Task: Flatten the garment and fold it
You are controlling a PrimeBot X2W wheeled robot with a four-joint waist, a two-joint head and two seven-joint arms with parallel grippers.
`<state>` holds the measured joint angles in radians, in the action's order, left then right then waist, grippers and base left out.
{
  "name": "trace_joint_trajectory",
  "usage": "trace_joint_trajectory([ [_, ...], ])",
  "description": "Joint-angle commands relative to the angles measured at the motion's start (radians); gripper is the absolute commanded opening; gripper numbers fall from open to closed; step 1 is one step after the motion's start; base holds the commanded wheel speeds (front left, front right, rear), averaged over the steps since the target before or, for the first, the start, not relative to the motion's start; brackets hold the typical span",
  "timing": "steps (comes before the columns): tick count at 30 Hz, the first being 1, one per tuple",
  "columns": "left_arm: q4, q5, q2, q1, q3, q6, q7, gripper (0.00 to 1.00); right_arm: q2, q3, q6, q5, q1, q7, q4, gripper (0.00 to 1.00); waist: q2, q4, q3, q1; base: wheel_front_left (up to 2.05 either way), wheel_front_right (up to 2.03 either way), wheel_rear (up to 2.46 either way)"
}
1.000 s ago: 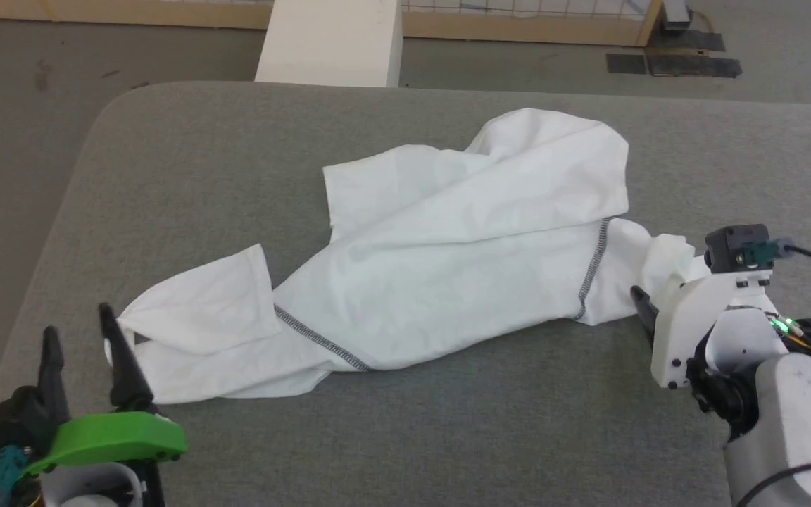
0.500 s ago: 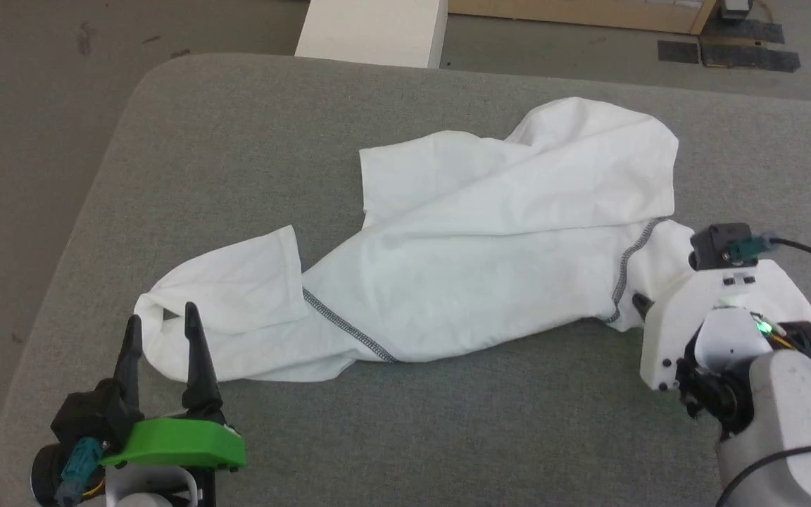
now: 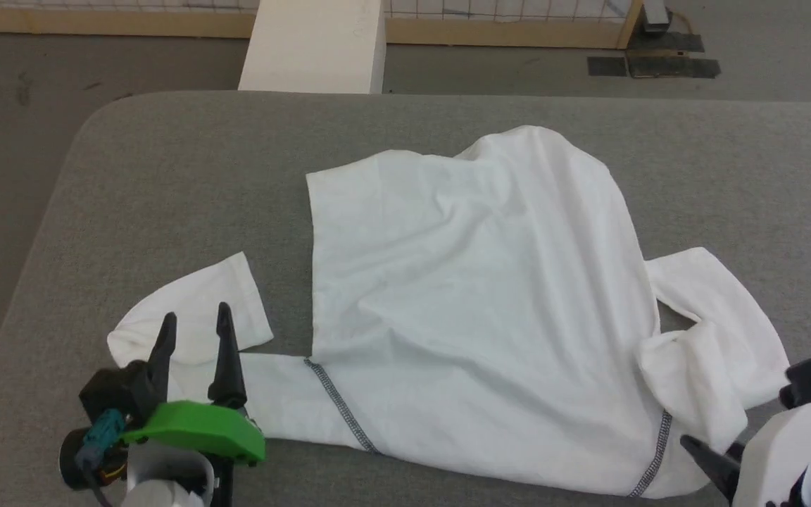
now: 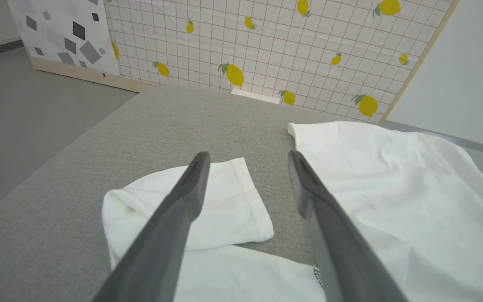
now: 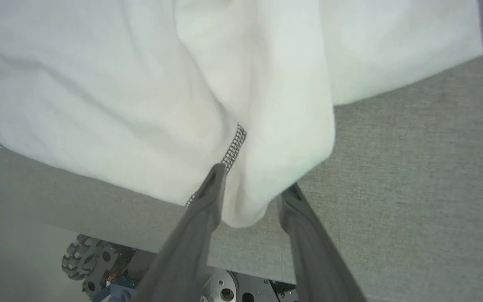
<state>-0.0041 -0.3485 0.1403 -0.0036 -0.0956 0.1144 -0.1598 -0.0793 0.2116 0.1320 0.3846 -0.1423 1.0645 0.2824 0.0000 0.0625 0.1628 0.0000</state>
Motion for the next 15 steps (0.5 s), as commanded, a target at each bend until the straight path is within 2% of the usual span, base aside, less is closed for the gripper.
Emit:
trace_joint_trajectory([
  [1, 0.004, -0.012, 0.006, -0.045, -0.011, -0.012, 0.033, 1.00, 0.012, 0.025, -0.001, 0.022, 0.022, -0.046, 0.021, 1.00, 0.0000, -0.027, -0.015, 0.0000, 0.00, 0.00, 0.00],
  [5, 0.038, -0.025, 0.012, -0.171, -0.069, -0.043, 0.189, 1.00, 0.025, 0.109, -0.001, 0.024, 0.047, -0.156, 0.037, 1.00, 0.0000, -0.048, -0.016, 0.0000, 0.00, 0.00, 0.00],
  [10, 0.169, -0.026, 0.004, -0.406, -0.196, -0.110, 0.490, 1.00, 0.028, 0.211, -0.001, -0.008, 0.092, -0.269, 0.016, 1.00, 0.0000, -0.088, 0.003, 0.0000, 0.00, 0.00, 0.00],
  [12, 0.228, -0.022, -0.012, -0.494, -0.248, -0.140, 0.588, 1.00, 0.029, 0.228, -0.001, -0.008, 0.109, -0.302, -0.001, 1.00, 0.0000, -0.104, 0.019, 0.0000, 0.00, 0.00, 0.00],
  [15, 0.326, 0.006, -0.023, -0.600, -0.313, -0.171, 0.680, 1.00, 0.029, 0.219, -0.001, -0.001, 0.130, -0.331, -0.026, 1.00, 0.0000, -0.134, 0.048, 0.0000, 0.00, 0.00, 0.00],
])
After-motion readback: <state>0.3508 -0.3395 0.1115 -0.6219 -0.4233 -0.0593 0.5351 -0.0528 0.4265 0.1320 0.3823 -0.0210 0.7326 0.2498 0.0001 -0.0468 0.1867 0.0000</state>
